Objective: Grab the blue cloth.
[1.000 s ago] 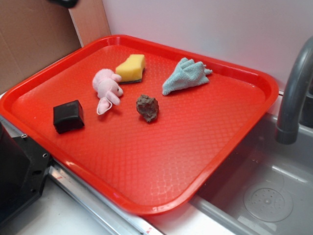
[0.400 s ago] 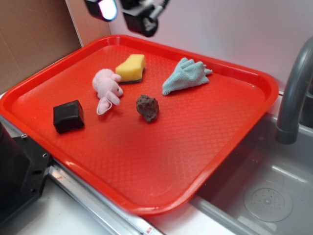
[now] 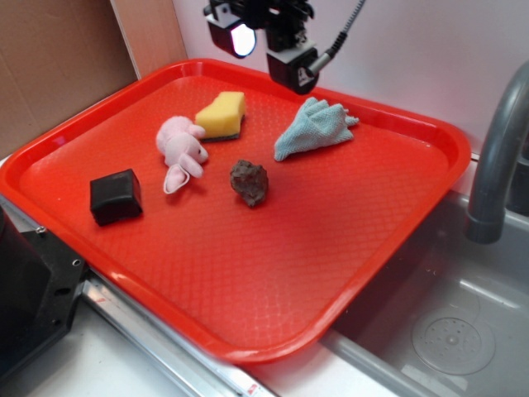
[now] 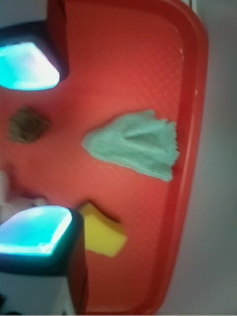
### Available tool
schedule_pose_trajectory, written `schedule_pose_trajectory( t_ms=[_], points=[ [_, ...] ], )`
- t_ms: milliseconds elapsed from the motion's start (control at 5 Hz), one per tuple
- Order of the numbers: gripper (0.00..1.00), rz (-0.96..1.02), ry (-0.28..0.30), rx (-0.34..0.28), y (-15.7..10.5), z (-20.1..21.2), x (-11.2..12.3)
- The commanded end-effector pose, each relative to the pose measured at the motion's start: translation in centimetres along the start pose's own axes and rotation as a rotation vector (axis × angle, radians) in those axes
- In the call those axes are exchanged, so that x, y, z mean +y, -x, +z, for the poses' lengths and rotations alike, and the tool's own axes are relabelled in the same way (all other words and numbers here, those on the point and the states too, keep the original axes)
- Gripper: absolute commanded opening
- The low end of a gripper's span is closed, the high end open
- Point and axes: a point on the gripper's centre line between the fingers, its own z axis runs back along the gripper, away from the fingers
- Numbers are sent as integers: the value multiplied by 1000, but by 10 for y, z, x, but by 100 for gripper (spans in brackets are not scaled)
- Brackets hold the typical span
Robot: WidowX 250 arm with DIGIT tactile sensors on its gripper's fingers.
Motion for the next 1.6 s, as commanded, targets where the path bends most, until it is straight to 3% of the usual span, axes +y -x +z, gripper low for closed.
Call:
schedule_pose_trajectory(
  t_ms=[0,200,600,800,1200,1400],
  points=[
    [100,-64,-57,-49,-37,-30,-7],
    [100,-99,-85,-31,-42,-48,-14],
    [100,-44,-49,16,-41,-76,-9],
    [0,-55,-27,17,-39,-80,-9],
    [0,-72,-9,32,-40,-78,1],
    [0,-65,56,63,-34,-45,11]
  ],
)
